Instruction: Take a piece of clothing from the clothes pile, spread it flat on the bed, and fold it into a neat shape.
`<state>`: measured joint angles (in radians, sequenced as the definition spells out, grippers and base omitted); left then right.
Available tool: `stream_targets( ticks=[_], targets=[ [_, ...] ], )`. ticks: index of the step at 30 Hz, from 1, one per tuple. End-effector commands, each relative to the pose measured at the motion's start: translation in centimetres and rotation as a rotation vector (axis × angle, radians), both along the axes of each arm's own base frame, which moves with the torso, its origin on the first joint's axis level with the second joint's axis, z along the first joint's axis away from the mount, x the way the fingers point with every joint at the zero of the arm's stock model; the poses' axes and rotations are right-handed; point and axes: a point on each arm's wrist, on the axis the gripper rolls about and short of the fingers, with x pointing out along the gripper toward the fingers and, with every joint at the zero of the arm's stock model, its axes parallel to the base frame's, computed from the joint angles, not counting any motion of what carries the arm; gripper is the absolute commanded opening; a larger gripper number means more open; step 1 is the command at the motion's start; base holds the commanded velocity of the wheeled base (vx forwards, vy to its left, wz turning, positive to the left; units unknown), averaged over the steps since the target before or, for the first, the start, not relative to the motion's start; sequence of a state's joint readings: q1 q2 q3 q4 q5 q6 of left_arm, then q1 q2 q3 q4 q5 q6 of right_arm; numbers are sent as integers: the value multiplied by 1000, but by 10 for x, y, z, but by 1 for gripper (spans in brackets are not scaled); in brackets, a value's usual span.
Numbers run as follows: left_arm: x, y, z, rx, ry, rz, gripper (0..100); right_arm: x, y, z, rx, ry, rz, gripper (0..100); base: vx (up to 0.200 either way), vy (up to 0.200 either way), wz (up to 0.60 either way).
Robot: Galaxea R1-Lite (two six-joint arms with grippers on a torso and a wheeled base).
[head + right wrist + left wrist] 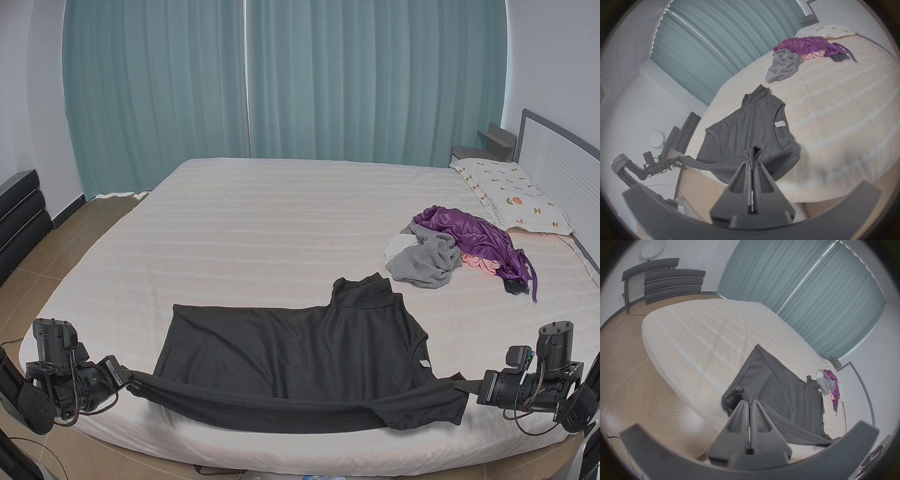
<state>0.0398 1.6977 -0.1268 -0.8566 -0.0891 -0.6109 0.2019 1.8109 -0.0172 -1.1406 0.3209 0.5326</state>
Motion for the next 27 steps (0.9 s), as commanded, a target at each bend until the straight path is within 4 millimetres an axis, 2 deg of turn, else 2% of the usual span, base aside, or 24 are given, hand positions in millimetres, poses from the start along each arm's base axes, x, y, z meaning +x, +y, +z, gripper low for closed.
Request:
stream_targets(
  ticks=[1, 8, 16, 20, 21, 27],
  targets=[
    [6, 0, 2, -1, -19, 2, 0, -2, -1, 0, 3, -3, -6, 0, 0, 0, 0],
    [30, 1, -12, 2, 30, 11, 0, 19, 3, -9, -1, 12, -9, 0, 0, 0, 0],
    [58, 5, -30, 2, 66, 22, 0, 57, 8, -18, -1, -4, -18, 0, 0, 0, 0],
    [67, 5, -38, 2, 83, 20, 0, 68, 10, -28, -6, 17, -19, 0, 0, 0, 0],
    [74, 5, -43, 2, 90, 20, 0, 78, 11, -33, -5, 16, -23, 0, 0, 0, 0],
    [89, 4, -58, 1, 116, 16, 0, 92, 13, -45, -26, 44, -42, 0, 0, 0, 0]
  ],
)
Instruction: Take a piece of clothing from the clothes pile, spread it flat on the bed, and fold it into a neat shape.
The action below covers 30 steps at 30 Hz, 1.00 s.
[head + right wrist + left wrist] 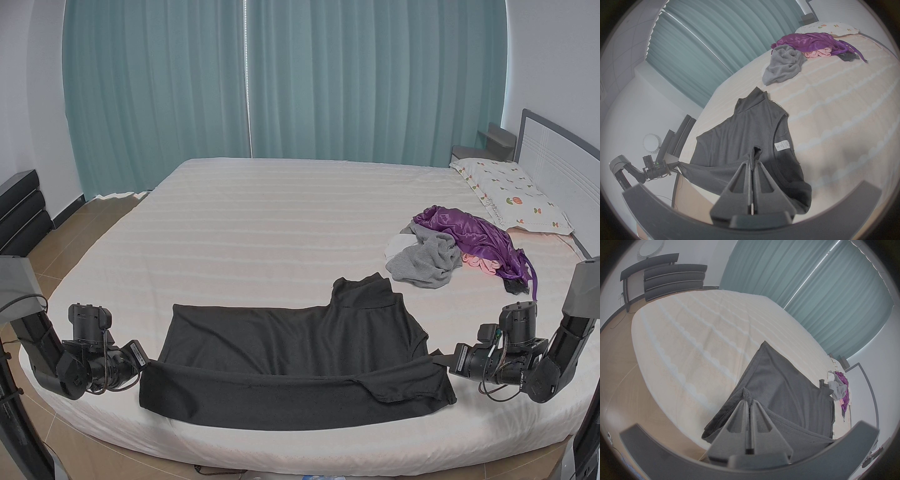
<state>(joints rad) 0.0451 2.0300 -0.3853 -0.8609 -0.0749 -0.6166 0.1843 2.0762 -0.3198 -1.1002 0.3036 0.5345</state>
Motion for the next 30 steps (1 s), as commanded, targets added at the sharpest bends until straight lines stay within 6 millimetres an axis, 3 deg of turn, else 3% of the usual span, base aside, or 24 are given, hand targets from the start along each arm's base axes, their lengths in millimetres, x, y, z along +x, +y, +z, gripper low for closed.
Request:
stream_targets(
  ticks=[1, 19, 20, 21, 22, 25, 30],
  targets=[
    [13, 0, -20, -2, 48, -4, 0, 13, 2, -18, -18, 44, -12, 0, 0, 0, 0],
    [38, -5, -43, -2, 69, -22, 0, 36, 3, -53, -28, 92, -30, 0, 0, 0, 0],
    [38, -5, -44, -3, 69, -22, 100, 37, 3, -54, -27, 94, -31, 0, 0, 0, 0],
    [38, -5, -44, -4, 69, -23, 100, 37, 3, -54, -26, 94, -32, 0, 0, 0, 0],
    [38, -6, -44, -4, 69, -25, 100, 37, 2, -53, -23, 91, -34, 100, 0, 0, 0],
    [39, -6, -44, -5, 68, -25, 100, 36, 1, -45, 12, 80, -64, 100, 0, 0, 0],
    [39, -6, -42, -39, 58, 13, 100, 25, 11, -9, 122, 24, -94, 100, 0, 0, 0]
  ],
)
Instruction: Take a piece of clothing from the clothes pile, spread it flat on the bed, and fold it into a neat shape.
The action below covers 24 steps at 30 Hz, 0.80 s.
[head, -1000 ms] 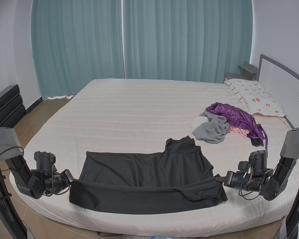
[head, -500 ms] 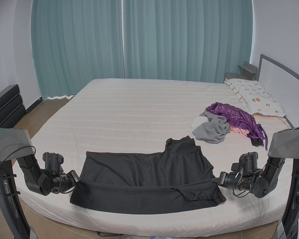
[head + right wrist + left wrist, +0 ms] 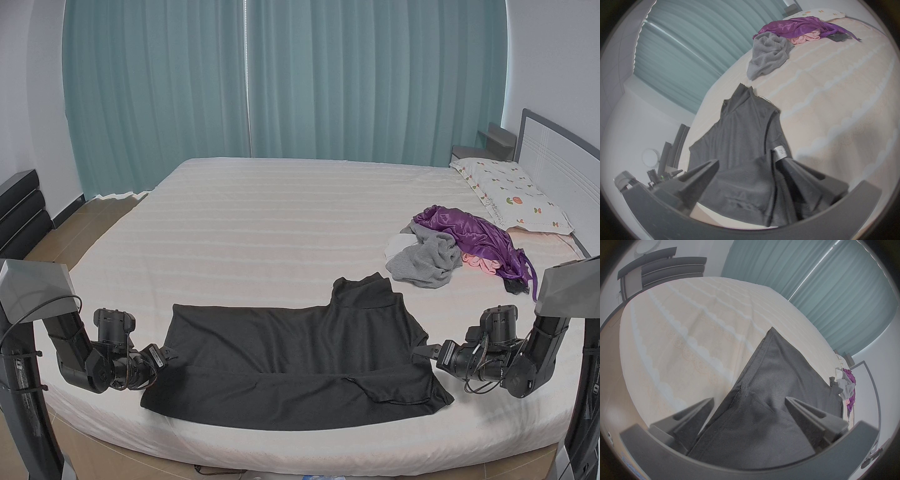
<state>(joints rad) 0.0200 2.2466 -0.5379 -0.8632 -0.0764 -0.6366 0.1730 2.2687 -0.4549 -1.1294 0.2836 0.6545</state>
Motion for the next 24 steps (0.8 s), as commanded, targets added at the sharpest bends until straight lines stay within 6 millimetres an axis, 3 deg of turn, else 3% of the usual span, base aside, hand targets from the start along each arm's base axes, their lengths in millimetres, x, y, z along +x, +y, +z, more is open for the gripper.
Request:
stream_targets(
  ticks=[1, 5, 9, 14, 18, 24],
  targets=[
    [1, 0, 2, -30, -8, 32, 100, -14, 12, 33, 67, -57, 2, 100, 0, 0, 0],
    [-2, 4, 17, -50, -46, 48, 100, -35, 20, 51, 94, -54, -38, 100, 0, 0, 0],
    [-12, 6, 28, -57, -64, 50, 100, -56, 37, 51, 89, -14, -50, 100, 0, 0, 0],
    [-14, 5, 31, -101, -66, 86, 100, -69, 50, 34, 95, 90, -49, 100, -40, 0, 0],
    [-12, 5, 29, -123, -60, 72, 100, -69, 50, 11, 35, 149, -86, 100, -200, 0, 0],
    [-11, 4, 28, -139, -61, 58, 100, -67, 53, -3, -9, 161, -114, 100, 0, 0, 0]
  ],
)
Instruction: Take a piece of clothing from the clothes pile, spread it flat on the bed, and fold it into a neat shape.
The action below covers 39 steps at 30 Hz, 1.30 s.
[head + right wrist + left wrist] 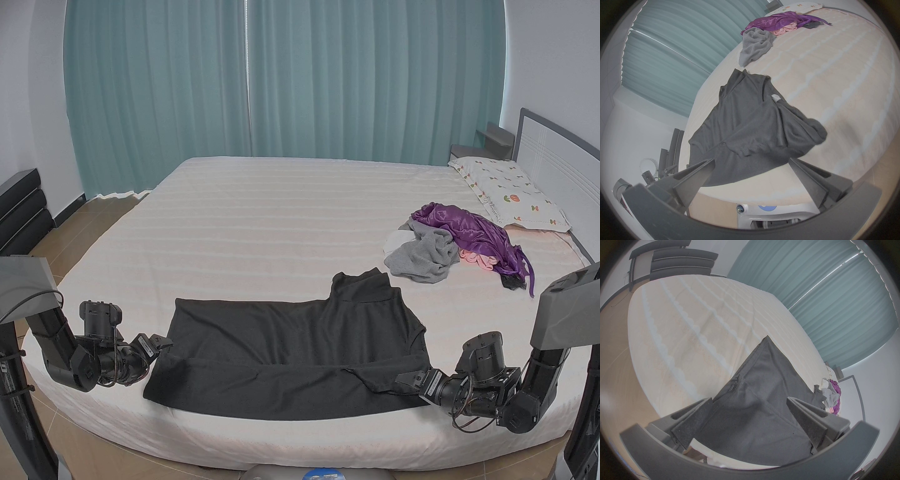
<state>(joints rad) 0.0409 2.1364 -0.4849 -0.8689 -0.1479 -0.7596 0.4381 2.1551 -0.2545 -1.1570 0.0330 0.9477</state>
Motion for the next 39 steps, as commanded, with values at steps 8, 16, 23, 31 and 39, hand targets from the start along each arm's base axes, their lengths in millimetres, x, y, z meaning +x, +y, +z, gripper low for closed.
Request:
stream_targets(
  ticks=[8, 16, 23, 31, 39],
  targets=[
    [4, 0, -4, -10, 5, 3, 100, 13, 5, -15, -21, -2, -33, 100, 0, 0, 0],
    [5, 0, -4, -13, 6, 5, 100, 26, -6, -23, -41, -7, -111, 100, 0, 0, 0],
    [5, 0, -8, -13, 16, 5, 100, 29, -20, -22, -39, -14, -160, 100, 0, 0, 0],
    [5, 1, -8, -12, 16, 8, 100, 32, -36, -21, -38, -12, -222, 100, 0, 0, 0],
    [6, 2, -7, -11, 12, 13, 100, 30, -46, -13, -28, -24, -245, 100, 0, 0, 0]
  ],
)
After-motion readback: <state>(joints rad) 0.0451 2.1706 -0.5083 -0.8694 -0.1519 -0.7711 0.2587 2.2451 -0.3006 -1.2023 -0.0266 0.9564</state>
